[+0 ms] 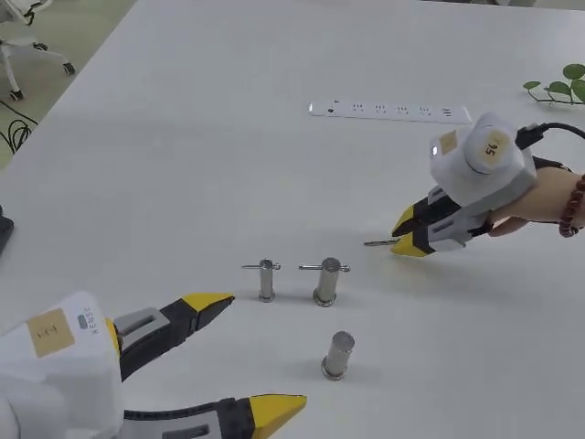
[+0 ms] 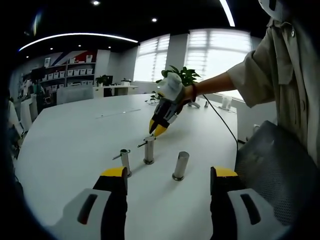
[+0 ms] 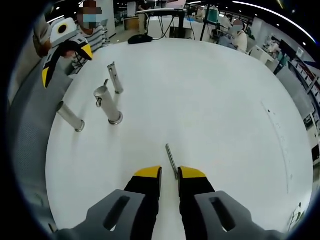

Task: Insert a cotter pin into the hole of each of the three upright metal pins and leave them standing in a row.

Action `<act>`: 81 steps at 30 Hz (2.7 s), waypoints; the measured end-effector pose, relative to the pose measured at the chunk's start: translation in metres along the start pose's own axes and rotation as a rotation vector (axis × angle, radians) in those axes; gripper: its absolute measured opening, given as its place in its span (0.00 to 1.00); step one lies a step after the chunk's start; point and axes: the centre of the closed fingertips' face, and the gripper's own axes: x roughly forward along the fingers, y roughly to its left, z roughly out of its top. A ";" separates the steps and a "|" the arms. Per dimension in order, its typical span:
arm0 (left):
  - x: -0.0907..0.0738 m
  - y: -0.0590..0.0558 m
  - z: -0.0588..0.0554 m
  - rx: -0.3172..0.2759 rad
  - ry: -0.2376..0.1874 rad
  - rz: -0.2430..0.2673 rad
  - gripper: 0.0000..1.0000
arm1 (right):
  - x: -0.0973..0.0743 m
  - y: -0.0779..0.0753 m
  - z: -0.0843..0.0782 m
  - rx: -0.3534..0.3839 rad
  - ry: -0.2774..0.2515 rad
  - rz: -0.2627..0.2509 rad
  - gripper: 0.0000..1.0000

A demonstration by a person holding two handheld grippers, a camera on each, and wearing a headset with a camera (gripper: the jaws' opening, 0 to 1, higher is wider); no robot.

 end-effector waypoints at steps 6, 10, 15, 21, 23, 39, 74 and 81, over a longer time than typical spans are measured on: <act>0.000 0.001 -0.001 -0.001 0.005 -0.002 0.66 | 0.002 -0.002 -0.002 -0.027 0.032 0.018 0.13; 0.000 0.001 -0.003 -0.002 0.010 -0.004 0.65 | 0.004 -0.001 -0.005 -0.042 0.060 0.034 0.13; 0.001 0.001 -0.005 -0.004 0.017 -0.006 0.64 | 0.005 -0.001 -0.006 -0.050 0.076 0.056 0.11; 0.001 0.002 -0.005 -0.002 0.020 -0.006 0.64 | 0.005 -0.002 -0.006 -0.099 0.104 0.068 0.08; 0.000 0.003 -0.006 -0.004 0.022 -0.005 0.64 | 0.006 -0.002 -0.006 -0.105 0.109 0.066 0.08; -0.002 0.005 -0.006 0.003 0.027 -0.003 0.62 | 0.007 0.000 -0.006 -0.211 0.179 0.054 0.03; -0.006 0.009 0.013 -0.072 -0.001 0.012 0.55 | -0.035 0.020 0.031 -0.295 0.083 -0.077 0.02; -0.008 0.009 0.019 -0.121 -0.021 0.015 0.50 | -0.046 0.038 0.048 -0.339 0.049 -0.100 0.02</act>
